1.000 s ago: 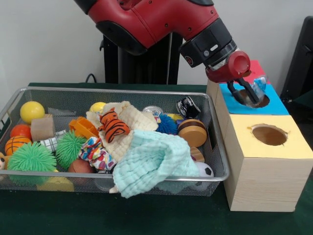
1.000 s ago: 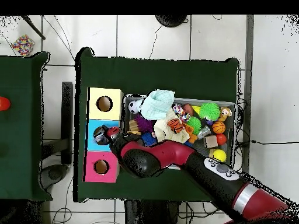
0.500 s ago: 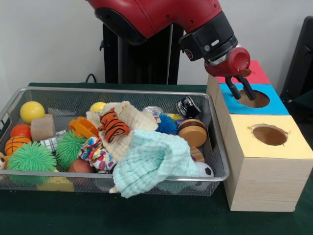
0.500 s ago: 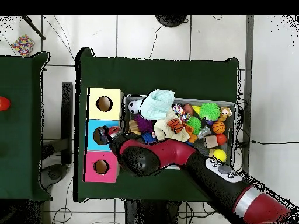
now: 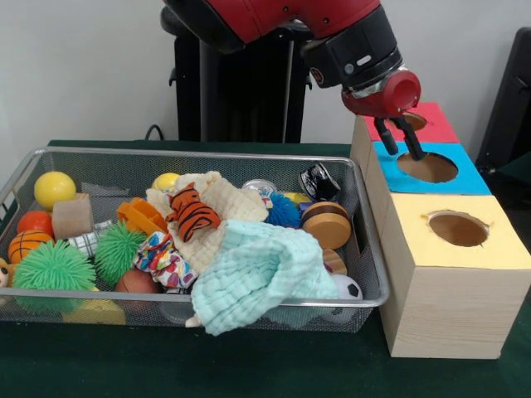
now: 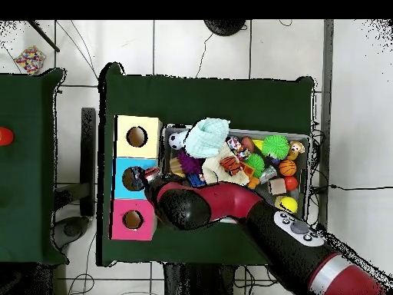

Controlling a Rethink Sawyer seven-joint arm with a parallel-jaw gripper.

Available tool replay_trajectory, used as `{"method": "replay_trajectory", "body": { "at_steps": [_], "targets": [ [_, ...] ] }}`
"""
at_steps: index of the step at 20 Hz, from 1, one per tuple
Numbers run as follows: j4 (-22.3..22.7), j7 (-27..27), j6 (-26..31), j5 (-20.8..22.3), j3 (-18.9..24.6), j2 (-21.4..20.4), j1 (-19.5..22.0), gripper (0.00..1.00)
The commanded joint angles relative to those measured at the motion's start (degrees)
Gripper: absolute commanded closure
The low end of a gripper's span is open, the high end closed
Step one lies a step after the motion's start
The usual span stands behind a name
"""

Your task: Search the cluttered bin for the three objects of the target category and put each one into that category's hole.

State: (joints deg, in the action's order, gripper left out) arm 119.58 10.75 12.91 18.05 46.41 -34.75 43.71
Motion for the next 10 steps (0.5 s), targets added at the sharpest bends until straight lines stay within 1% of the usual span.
{"method": "replay_trajectory", "body": {
  "at_steps": [1,3,5,10],
  "targets": [
    [4.32,-14.42,13.82,-6.63,1.82,-6.38,7.06,0.00],
    [5.65,-14.32,14.90,-8.59,5.14,-7.26,9.48,0.00],
    [5.96,-14.18,15.71,-9.34,5.84,-8.04,9.94,0.00],
    [5.41,-12.89,15.25,-9.33,6.69,-6.29,11.44,0.00]
  ]
}}
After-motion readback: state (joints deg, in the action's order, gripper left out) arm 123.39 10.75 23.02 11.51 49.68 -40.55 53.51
